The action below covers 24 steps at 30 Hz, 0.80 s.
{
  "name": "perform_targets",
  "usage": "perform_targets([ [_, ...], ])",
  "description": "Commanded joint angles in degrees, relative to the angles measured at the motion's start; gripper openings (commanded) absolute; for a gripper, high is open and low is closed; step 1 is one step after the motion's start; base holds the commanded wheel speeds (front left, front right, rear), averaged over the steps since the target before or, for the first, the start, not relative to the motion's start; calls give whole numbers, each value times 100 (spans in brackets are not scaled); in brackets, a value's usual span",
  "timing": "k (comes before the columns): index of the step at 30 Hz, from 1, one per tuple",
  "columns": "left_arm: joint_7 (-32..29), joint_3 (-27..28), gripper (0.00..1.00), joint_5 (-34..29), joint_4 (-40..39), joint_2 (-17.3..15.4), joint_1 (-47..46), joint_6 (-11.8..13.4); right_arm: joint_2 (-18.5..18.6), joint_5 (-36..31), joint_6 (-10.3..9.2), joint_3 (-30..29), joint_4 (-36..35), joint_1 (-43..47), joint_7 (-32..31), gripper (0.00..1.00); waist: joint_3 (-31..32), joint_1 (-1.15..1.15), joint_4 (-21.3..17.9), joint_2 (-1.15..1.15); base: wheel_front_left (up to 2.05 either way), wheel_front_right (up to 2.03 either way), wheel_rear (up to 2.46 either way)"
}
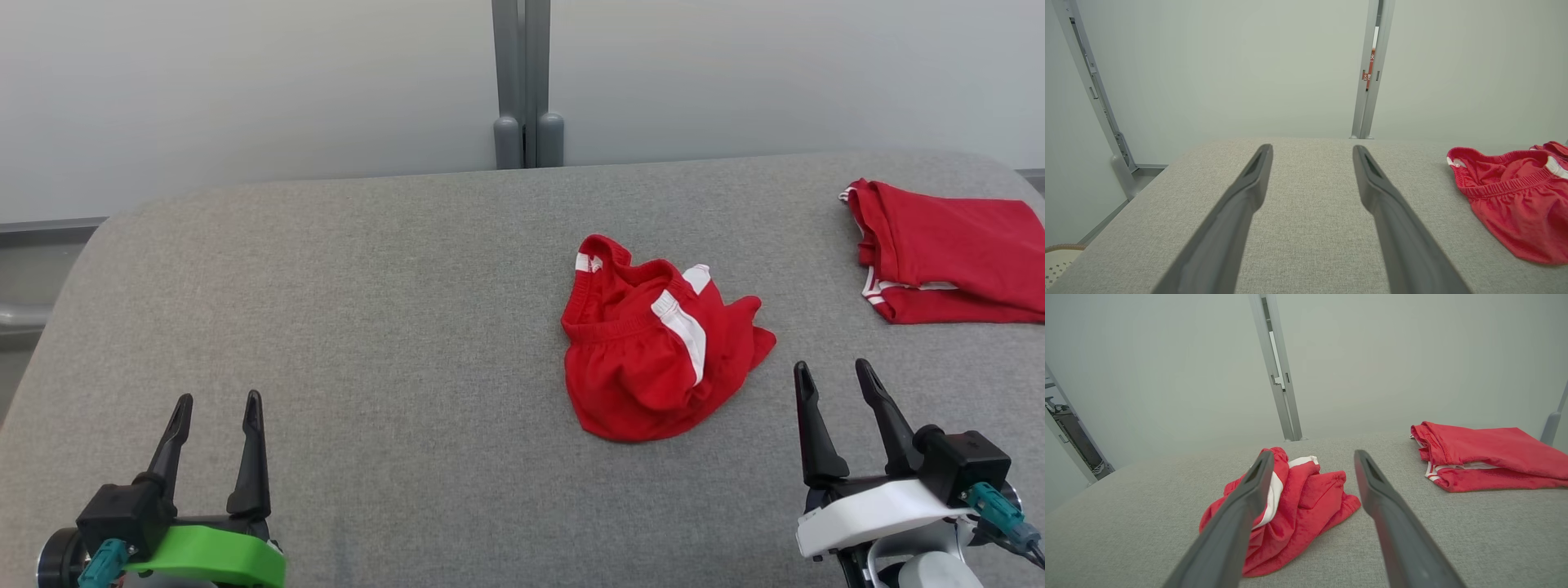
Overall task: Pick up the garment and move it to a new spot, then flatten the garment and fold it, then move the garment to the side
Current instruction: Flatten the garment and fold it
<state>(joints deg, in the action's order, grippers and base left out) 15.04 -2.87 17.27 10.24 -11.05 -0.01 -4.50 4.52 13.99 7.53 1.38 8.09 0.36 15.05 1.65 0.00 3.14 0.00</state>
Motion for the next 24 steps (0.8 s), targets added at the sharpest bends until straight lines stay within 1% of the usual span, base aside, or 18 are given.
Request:
perform_targets([
  [1, 16, 41, 100, -48, 22, 29, 62, -32, 18, 16, -10, -8, 13, 48, 17, 100, -2, 0, -11, 0, 0, 0, 0],
  [14, 16, 235, 100, -254, 114, 164, 33, -206, -29, -19, -10, -37, 37, 58, 17, 100, -32, 0, -31, 0, 0, 0, 0],
  [24, 17, 317, 100, -331, 134, 192, 22, -248, -44, -35, -10, -40, 50, 51, 17, 100, -51, 0, -36, 0, 0, 0, 0],
])
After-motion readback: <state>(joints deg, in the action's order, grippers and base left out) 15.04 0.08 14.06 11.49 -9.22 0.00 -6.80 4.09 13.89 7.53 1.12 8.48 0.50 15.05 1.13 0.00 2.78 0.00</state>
